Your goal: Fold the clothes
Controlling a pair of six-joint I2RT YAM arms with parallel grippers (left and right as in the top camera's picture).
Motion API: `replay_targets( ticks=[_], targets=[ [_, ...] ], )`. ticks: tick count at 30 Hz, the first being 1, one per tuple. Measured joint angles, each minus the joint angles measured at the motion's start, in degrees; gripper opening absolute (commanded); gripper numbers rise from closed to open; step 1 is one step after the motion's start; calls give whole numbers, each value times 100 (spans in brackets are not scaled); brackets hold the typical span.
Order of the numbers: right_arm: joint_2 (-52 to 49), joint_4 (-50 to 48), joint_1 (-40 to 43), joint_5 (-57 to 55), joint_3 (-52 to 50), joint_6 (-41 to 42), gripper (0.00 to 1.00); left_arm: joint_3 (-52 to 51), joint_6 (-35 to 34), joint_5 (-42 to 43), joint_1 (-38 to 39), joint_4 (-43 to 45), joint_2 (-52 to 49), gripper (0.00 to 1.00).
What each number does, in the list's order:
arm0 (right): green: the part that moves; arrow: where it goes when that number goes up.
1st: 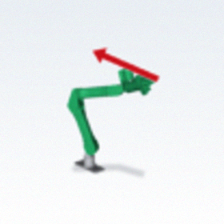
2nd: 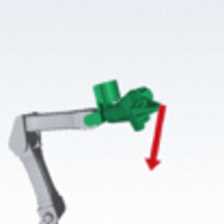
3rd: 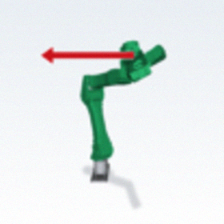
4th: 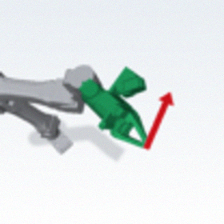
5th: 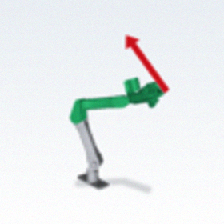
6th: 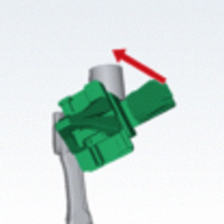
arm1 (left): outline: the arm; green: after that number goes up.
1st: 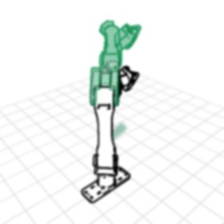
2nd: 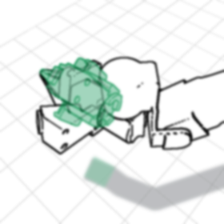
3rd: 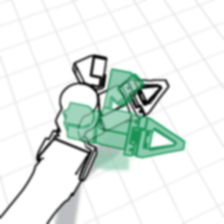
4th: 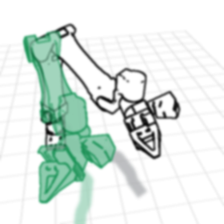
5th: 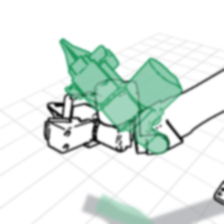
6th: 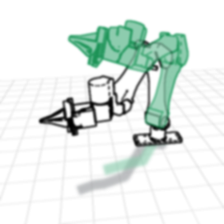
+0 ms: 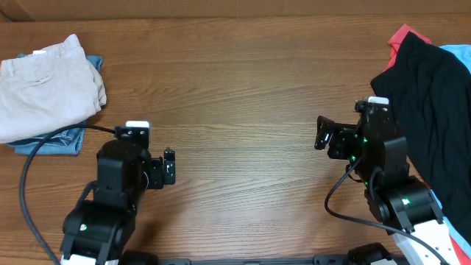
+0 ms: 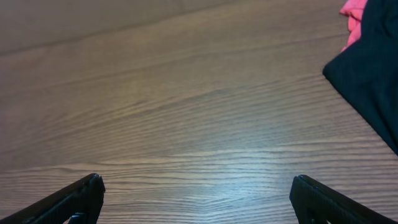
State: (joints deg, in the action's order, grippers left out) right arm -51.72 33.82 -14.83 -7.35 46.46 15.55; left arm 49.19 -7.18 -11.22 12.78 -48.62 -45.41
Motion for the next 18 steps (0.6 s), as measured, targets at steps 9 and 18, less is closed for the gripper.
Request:
replay_targets(
  ticks=[9, 18],
  targets=[
    [-632, -2, 0, -57, 0, -61, 100, -127, 0, -149, 0, -109, -387, 100],
    [-881, 81, -256, -57, -15, -61, 100, -127, 0, -149, 0, -109, -938, 100]
  ],
)
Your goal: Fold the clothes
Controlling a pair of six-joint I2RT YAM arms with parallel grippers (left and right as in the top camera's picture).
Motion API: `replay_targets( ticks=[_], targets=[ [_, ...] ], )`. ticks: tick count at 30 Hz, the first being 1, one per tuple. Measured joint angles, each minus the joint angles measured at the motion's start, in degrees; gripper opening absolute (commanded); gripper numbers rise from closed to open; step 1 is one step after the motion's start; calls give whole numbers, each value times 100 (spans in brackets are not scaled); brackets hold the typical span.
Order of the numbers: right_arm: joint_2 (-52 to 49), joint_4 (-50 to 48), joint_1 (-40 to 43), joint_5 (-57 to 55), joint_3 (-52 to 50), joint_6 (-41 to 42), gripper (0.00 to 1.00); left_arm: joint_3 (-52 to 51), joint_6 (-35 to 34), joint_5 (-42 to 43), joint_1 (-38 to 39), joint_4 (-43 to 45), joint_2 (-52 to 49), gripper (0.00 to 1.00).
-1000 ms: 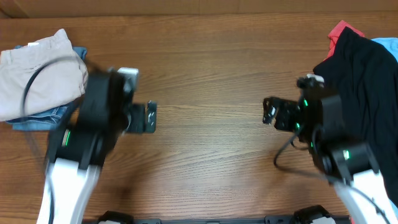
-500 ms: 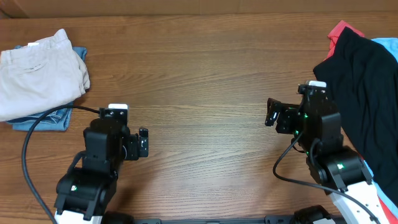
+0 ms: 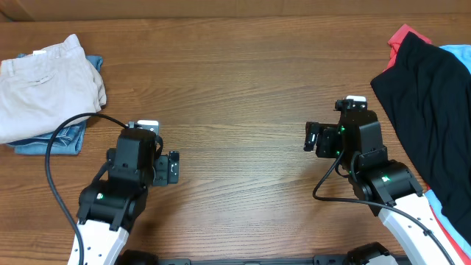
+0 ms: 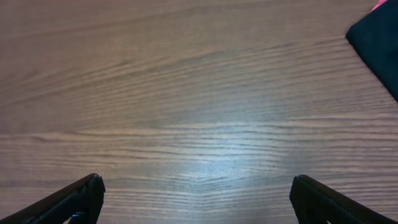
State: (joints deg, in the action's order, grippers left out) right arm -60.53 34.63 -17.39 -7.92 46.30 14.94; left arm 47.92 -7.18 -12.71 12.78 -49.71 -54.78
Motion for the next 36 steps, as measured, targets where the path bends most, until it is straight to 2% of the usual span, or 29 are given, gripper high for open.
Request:
replay_targets(
  ticks=[7, 14, 19, 24, 30, 36],
  targets=[
    [227, 798, 0, -48, -15, -2, 100, 0, 0, -2, 0, 2, -417, 100],
    [1403, 903, 87, -197, -33, -68, 100, 0, 2, 0, 0, 0, -839, 100],
    [2474, -114, 452, -22, -579, -616, 100, 0, 2, -2, 0, 0, -1062, 100],
    [3582, -1346, 813, 404, -1856, -1054, 100, -7, 2, -4, 0, 4, -1257, 100],
    [4822, -2566, 916, 695, -3285, -1200, 100, -15, 0, -4, 0, 0, -1408, 100],
    [5654, -3475, 931, 774, -4131, -1248, 100, -22, 0, -2, 0, 2, -1484, 100]
  ],
)
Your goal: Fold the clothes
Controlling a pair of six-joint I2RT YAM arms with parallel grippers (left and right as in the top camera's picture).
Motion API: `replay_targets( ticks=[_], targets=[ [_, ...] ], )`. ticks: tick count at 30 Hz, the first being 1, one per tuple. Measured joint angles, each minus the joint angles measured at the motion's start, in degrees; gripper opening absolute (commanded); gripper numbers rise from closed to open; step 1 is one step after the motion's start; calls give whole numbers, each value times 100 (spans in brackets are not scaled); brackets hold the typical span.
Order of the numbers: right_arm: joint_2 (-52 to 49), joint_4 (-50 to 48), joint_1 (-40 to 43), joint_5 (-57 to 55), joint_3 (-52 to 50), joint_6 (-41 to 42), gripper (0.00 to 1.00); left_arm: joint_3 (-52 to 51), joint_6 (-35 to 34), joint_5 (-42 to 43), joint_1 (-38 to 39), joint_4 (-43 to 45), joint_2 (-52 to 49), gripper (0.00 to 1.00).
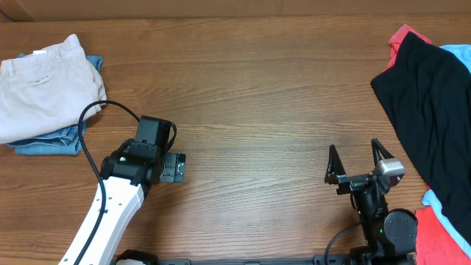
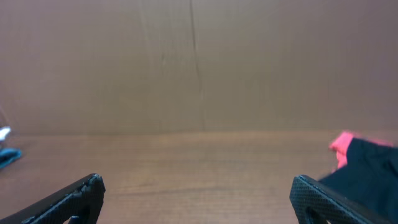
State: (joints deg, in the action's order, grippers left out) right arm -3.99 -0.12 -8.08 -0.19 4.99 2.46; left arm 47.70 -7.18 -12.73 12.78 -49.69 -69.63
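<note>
A black garment [image 1: 427, 110] lies unfolded at the table's right edge, over red cloth [image 1: 403, 35] and light blue cloth [image 1: 458, 53]. My right gripper [image 1: 355, 158] stands open and empty near the front edge, left of that pile, with its fingers pointing up. In the right wrist view the gripper [image 2: 199, 199] faces the back wall, with the black garment [image 2: 367, 171] and red cloth [image 2: 341, 144] at the right. My left gripper [image 1: 174, 166] hovers over bare wood at front left; its jaws do not show clearly.
Folded beige shorts [image 1: 44, 85] rest on folded blue jeans [image 1: 51, 141] at the far left. A brown cardboard wall [image 2: 199, 62] runs behind the wooden table [image 1: 250, 88]. A black cable [image 1: 92, 121] loops off the left arm.
My right arm now stands back near the front edge, its open gripper tipped up from facing the tabletop to facing the back wall. The left gripper sits slightly further right.
At first both grippers hung over mid-table, the right one open and looking down beside the black garment's corner. Then the right gripper was further left, with less garment in view. Now it is back at the front edge, empty. No clothes have moved.
</note>
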Motion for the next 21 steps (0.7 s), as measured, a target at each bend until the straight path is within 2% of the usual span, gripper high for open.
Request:
replay_targets(
  ticks=[5, 10, 21],
  targets=[
    [310, -299, 70, -7, -372, -249, 100, 0, 0, -2, 0, 0, -4, 100],
    [323, 533, 133, -4, -396, -391, 100, -4, 0, 0, 0, 0, -4, 100],
    [326, 529, 136, 0, -396, -291, 100, -7, 0, -2, 0, 0, -4, 100]
  ],
)
